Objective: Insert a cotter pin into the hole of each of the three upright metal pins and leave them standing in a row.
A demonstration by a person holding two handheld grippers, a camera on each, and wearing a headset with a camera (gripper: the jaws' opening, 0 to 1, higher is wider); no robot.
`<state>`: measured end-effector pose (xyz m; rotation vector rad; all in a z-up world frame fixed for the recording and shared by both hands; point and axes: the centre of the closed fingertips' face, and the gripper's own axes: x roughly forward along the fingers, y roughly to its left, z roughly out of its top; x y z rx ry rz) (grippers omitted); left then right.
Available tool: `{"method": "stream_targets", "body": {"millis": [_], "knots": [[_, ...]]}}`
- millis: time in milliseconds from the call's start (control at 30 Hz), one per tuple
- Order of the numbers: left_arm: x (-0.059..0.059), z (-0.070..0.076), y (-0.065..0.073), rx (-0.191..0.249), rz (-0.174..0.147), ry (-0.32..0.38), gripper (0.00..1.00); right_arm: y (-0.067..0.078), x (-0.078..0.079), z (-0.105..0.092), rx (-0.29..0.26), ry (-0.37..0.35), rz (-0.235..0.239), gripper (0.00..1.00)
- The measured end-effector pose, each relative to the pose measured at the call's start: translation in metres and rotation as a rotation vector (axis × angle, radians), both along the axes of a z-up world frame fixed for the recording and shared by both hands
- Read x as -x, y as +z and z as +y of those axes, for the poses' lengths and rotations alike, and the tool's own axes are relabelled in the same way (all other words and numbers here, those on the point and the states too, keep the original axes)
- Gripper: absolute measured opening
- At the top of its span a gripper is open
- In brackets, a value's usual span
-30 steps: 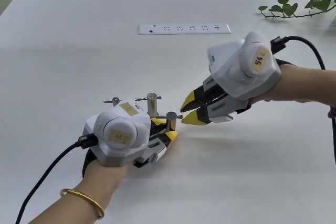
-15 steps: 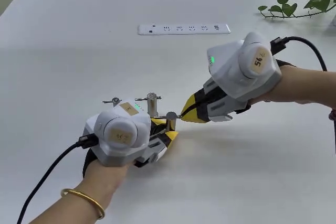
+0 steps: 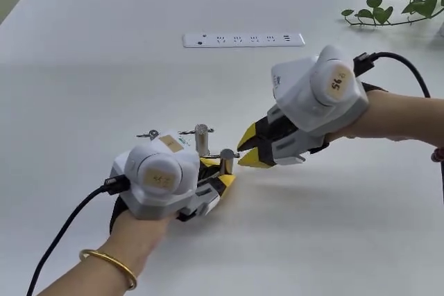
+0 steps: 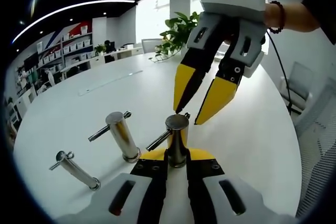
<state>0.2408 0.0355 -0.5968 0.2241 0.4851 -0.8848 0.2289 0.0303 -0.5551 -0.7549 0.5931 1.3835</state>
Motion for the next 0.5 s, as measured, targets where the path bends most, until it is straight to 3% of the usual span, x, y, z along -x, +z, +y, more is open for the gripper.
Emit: {"method": "stream_targets", "body": {"millis": [167,500], "knots": [[0.004,0.007,-0.003,-0.021,0.014,-0.002,0.16,0.003,0.000,0.006,-0.046,-0.063,0.044,0.14],[0.003,0.019,0.004,0.003,0.028,0.034,0.21,0.002,0.002,0.018,-0.069,-0.088,0.089,0.14]]}}
